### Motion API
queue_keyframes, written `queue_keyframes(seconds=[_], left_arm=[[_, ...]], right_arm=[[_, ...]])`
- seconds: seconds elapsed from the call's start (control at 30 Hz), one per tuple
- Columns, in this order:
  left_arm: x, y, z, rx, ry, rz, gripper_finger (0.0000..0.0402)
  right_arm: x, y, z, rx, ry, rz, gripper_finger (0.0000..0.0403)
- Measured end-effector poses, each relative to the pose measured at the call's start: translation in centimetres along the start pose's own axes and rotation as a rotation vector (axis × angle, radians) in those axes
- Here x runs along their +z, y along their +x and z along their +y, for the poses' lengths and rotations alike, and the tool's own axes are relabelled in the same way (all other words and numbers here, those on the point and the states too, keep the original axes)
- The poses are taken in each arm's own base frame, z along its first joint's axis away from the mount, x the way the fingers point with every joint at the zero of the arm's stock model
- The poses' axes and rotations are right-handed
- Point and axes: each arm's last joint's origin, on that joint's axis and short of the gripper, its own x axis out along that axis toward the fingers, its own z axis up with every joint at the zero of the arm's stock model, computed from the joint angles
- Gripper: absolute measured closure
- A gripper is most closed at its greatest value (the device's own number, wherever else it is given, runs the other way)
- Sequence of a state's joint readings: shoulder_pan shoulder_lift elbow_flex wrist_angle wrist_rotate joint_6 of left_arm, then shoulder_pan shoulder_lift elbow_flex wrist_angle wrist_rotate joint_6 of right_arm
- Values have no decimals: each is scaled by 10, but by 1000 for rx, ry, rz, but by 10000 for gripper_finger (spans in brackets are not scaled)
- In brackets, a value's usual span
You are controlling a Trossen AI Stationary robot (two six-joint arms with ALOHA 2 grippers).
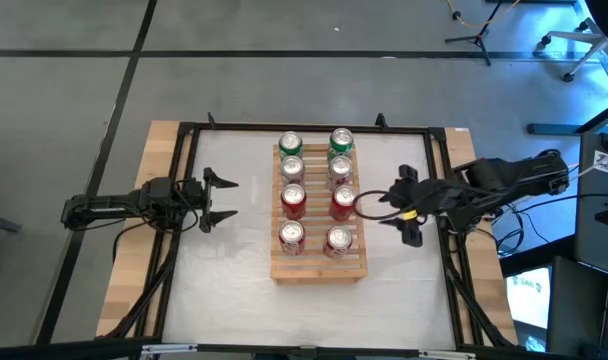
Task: Place canned beverage on shelf
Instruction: Return to Home Position
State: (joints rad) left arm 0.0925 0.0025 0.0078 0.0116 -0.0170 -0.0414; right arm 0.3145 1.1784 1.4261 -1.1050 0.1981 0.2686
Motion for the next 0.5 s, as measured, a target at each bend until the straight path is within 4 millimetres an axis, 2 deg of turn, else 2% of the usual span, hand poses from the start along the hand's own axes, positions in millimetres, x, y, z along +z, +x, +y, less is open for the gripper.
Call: queue_keyframes(seconds=[0.3,0.43,0.5], left_arm=[[0,0,0,0,0,1,11],[0,0,0,0,0,0,11],[0,0,0,0,0,0,11]], right_arm=[[-12,-22,-11,-88,-82,-18,315],[-16,-30,-14,-100,-101,-75,380],[-24,-30,-17,-112,-103,-112,397]])
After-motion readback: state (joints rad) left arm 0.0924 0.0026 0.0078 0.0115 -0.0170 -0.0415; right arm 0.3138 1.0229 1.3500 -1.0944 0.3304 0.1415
